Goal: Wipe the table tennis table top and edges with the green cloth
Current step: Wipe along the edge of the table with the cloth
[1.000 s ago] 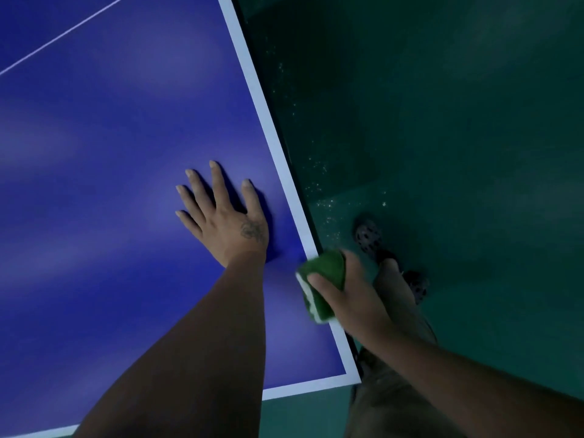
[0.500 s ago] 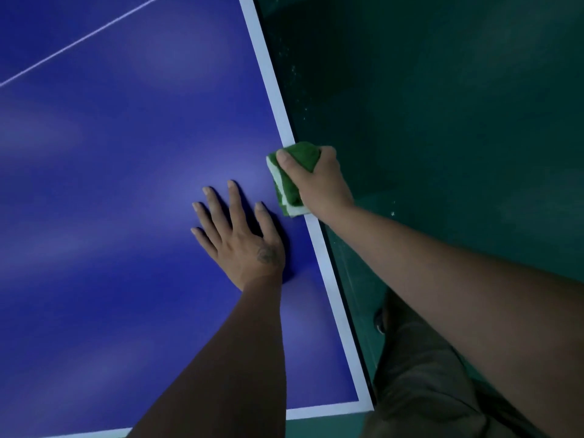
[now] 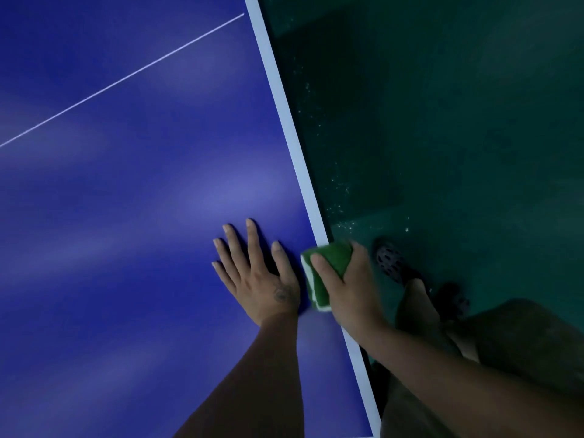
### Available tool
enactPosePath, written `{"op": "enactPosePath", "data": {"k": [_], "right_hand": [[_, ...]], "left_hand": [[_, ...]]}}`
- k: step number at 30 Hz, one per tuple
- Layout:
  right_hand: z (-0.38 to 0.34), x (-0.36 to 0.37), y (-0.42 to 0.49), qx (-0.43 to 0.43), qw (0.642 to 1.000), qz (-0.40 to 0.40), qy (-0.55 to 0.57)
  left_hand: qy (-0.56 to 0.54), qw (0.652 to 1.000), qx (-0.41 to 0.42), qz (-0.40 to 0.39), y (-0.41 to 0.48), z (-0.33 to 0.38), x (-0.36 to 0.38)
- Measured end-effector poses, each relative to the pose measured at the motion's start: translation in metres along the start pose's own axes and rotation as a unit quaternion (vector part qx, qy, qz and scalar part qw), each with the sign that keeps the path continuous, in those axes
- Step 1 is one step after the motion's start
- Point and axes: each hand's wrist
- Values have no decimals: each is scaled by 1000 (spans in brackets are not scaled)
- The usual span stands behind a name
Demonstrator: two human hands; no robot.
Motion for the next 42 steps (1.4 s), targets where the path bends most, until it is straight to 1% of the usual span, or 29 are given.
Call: {"op": "enactPosePath", "data": {"k": [2, 5, 8, 11, 14, 17, 19, 20, 22, 24, 26, 28, 31, 35, 37, 39, 42], "right_hand": [[-35, 5, 26, -29, 999, 15, 6], [-94, 9, 65, -74, 997, 11, 10], [-120, 11, 85, -83, 996, -6, 21], [-86, 4, 64, -87, 996, -18, 13], [-27, -16, 19, -49, 997, -49, -16], [0, -21, -1, 24, 998, -64, -9], [-19, -12, 7, 32, 998, -47, 9], [-37, -7, 17, 21, 999, -36, 16], [-81, 2, 47, -12, 1000, -14, 22], [-126, 8, 82, -45, 999, -14, 22], [-165, 12, 109, -60, 998, -28, 16], [-186, 13, 124, -76, 996, -37, 10], [-178, 7, 119, -93, 995, -36, 14], [-123, -2, 82, -50, 996, -58, 34], [-108, -4, 72, -20, 997, -72, 28], [-116, -2, 72, 0, 998, -59, 18], [-164, 6, 89, -1, 1000, -21, 17]], "left_hand": [[1, 1000, -2, -1, 0, 0, 0], [-1, 1000, -1, -2, 0, 1, -1], [-5, 1000, -4, 4, 1, 0, 0], [-31, 999, -18, 19, -1, 5, -5], [-79, 995, -41, 48, 5, 10, -11], [-173, 969, -149, 94, 57, 16, -10], [-211, 955, -185, 96, 116, 22, -11], [-208, 957, -184, 80, 148, 26, -10], [-159, 972, -170, 20, 211, 35, -2], [-106, 977, -179, -37, 263, 48, 7], [-70, 976, -195, -64, 297, 58, 17], [-45, 978, -197, -55, 311, 62, 23], [-26, 979, -198, -34, 310, 62, 31], [-15, 980, -198, -23, 309, 61, 29], [-14, 979, -200, -20, 310, 62, 31], [-12, 979, -204, -18, 310, 61, 31], [-12, 980, -200, -8, 310, 61, 31]]}}
Point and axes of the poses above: each hand's wrist, its own y-axis towards the middle knuckle, its own x-axis out of the palm, z = x × y, and after that the axes turned 10 degrees about x, right-handed
